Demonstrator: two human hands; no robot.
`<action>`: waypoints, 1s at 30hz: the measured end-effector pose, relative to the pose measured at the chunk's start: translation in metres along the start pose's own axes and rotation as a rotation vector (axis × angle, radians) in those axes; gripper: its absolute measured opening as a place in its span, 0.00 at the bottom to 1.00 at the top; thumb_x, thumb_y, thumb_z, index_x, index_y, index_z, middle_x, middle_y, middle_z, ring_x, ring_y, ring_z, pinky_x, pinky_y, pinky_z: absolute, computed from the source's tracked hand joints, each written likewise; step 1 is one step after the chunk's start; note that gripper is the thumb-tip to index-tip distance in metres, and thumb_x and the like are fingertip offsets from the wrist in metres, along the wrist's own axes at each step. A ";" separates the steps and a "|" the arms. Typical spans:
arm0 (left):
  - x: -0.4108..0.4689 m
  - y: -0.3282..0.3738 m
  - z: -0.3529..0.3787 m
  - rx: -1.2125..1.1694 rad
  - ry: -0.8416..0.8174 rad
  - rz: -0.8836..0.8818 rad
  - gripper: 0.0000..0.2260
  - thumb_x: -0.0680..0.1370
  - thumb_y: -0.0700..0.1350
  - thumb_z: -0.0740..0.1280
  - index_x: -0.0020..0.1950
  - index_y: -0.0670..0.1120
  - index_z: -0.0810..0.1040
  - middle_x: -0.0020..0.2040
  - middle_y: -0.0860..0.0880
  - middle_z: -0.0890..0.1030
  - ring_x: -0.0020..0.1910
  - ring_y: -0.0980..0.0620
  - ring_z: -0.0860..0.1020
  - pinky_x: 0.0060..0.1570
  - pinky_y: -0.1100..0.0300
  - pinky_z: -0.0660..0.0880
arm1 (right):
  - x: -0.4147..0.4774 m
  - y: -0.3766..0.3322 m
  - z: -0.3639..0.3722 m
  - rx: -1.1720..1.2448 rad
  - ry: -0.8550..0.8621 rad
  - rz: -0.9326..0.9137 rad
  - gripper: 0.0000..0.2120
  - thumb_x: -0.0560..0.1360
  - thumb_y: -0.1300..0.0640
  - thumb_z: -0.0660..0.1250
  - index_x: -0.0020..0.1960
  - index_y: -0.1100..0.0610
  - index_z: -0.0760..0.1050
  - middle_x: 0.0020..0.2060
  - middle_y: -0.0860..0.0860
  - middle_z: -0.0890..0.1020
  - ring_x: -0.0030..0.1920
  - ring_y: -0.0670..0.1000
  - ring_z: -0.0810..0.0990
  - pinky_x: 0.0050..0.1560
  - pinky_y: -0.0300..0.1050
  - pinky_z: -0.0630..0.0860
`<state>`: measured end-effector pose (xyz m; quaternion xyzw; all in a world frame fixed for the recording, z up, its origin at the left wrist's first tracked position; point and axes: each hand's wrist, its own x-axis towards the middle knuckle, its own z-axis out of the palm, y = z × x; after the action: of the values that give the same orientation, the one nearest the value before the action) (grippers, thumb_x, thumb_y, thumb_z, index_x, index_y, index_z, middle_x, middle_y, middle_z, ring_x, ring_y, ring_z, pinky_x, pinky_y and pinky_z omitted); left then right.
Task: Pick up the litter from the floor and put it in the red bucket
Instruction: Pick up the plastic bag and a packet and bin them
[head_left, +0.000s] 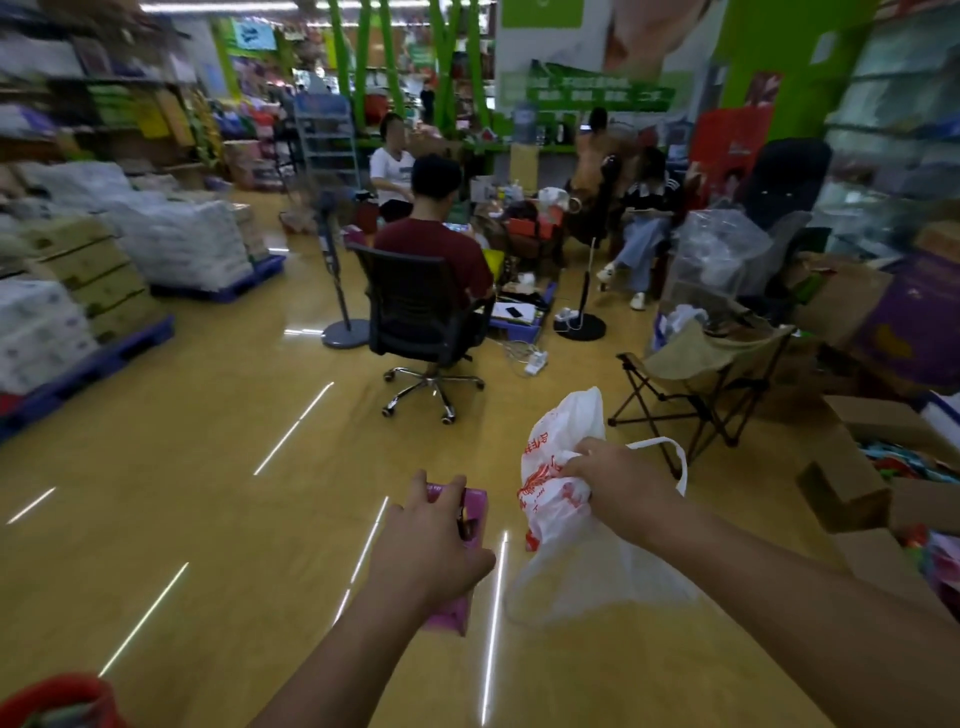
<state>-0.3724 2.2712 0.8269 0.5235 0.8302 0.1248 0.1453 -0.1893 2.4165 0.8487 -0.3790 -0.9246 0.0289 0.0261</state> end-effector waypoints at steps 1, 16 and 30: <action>-0.002 -0.011 -0.004 -0.007 0.006 -0.013 0.41 0.68 0.59 0.68 0.78 0.59 0.54 0.78 0.45 0.52 0.67 0.36 0.67 0.61 0.52 0.69 | 0.007 -0.012 0.000 -0.003 -0.003 -0.012 0.17 0.79 0.58 0.61 0.67 0.49 0.75 0.58 0.50 0.76 0.56 0.52 0.78 0.50 0.41 0.74; -0.042 -0.155 -0.063 -0.080 0.120 -0.220 0.41 0.67 0.60 0.66 0.78 0.59 0.54 0.78 0.45 0.51 0.65 0.39 0.69 0.58 0.53 0.72 | 0.079 -0.171 0.001 -0.027 -0.012 -0.200 0.20 0.79 0.59 0.63 0.70 0.49 0.73 0.64 0.51 0.74 0.62 0.53 0.76 0.60 0.47 0.76; -0.061 -0.249 -0.084 -0.107 0.172 -0.484 0.41 0.68 0.59 0.66 0.78 0.58 0.53 0.79 0.45 0.49 0.67 0.38 0.67 0.61 0.53 0.69 | 0.159 -0.275 0.027 -0.059 -0.083 -0.458 0.19 0.78 0.61 0.61 0.67 0.50 0.75 0.60 0.51 0.75 0.57 0.53 0.77 0.53 0.44 0.75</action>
<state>-0.5858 2.1071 0.8221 0.2889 0.9328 0.1741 0.1272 -0.4973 2.3318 0.8465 -0.1585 -0.9872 0.0109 -0.0172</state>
